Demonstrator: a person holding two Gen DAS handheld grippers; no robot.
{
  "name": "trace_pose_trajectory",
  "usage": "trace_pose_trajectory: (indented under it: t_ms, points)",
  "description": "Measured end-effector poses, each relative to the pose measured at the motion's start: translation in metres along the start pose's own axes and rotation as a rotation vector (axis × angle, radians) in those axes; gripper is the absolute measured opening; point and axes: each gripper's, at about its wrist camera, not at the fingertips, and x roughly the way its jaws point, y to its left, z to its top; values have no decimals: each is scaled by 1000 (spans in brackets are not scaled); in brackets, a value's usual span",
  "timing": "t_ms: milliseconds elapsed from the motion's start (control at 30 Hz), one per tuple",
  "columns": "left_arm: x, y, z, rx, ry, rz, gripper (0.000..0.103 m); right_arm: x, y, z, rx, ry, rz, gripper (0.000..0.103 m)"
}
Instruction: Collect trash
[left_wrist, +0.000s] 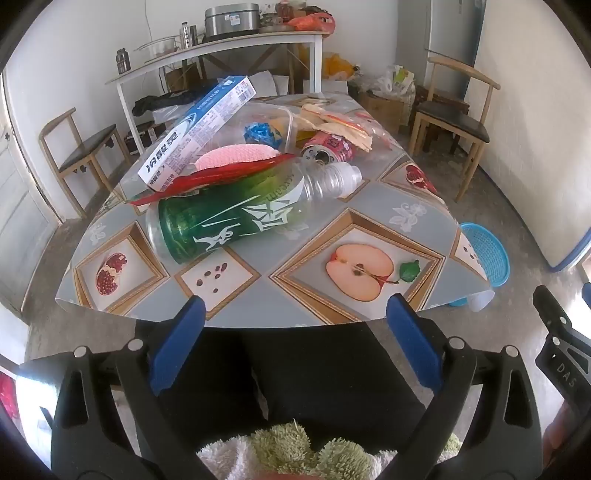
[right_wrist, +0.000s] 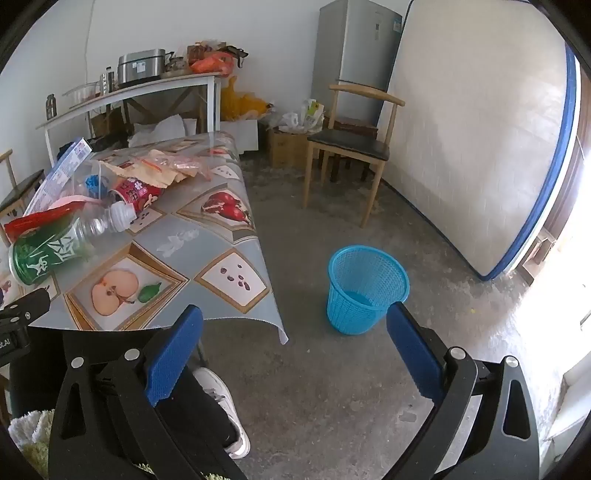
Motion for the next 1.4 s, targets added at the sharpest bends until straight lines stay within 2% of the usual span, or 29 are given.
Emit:
trace_pose_trajectory:
  t_ms: [1400]
  points:
    - [1,1,0,-9,-8,-4,94,-4,0,1,0,-7,-1,97]
